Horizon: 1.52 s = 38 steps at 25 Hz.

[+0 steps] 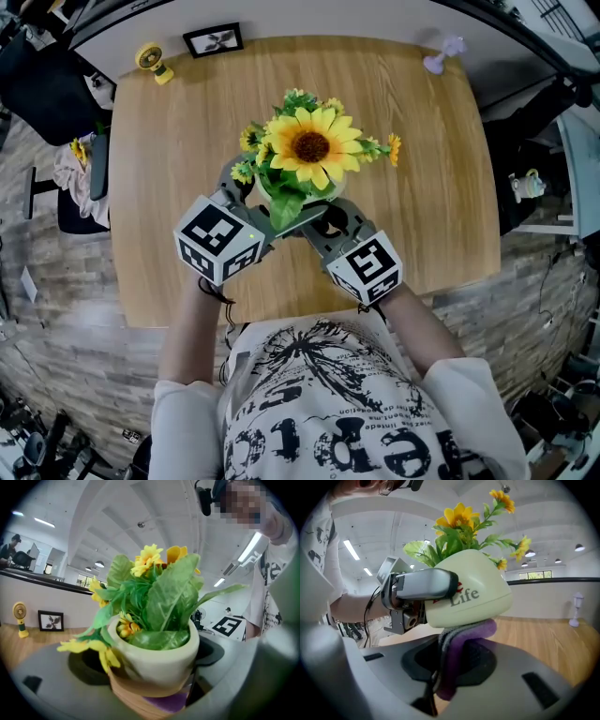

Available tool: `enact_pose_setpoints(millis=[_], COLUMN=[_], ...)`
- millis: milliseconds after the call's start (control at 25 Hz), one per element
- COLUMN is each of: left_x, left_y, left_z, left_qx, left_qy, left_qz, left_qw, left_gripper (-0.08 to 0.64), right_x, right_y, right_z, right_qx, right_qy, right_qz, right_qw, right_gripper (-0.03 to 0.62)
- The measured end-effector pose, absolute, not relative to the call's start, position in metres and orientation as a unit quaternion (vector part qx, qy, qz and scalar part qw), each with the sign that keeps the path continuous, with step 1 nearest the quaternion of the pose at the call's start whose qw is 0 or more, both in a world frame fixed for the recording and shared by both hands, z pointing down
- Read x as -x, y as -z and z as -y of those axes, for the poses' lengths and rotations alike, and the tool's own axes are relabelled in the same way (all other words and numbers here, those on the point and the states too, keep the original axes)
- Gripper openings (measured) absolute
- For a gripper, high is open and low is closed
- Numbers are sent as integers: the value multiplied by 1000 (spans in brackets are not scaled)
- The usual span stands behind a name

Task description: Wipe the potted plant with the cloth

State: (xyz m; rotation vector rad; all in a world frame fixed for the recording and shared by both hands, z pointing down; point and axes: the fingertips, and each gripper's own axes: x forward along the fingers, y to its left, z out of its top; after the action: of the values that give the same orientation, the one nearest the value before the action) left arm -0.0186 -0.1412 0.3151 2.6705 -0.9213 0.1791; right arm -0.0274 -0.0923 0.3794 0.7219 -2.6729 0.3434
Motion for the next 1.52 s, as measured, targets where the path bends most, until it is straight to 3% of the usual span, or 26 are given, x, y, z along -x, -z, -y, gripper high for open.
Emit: enact_pose_setpoints(millis=[920, 1520], left_x=[22, -11], left_y=[-366, -457], left_z=[129, 111], left_qx=[-927, -933], left_qy=[-115, -188], left_qz=[322, 276], left_qw=[153, 130], left_gripper=[522, 522], right_x=[-53, -133], right_y=[-405, -424], right_z=[108, 140], right_qx=[-339, -437], right_qy=[-160, -161], right_qz=[909, 863], right_qw=[185, 196], right_gripper=[69, 69])
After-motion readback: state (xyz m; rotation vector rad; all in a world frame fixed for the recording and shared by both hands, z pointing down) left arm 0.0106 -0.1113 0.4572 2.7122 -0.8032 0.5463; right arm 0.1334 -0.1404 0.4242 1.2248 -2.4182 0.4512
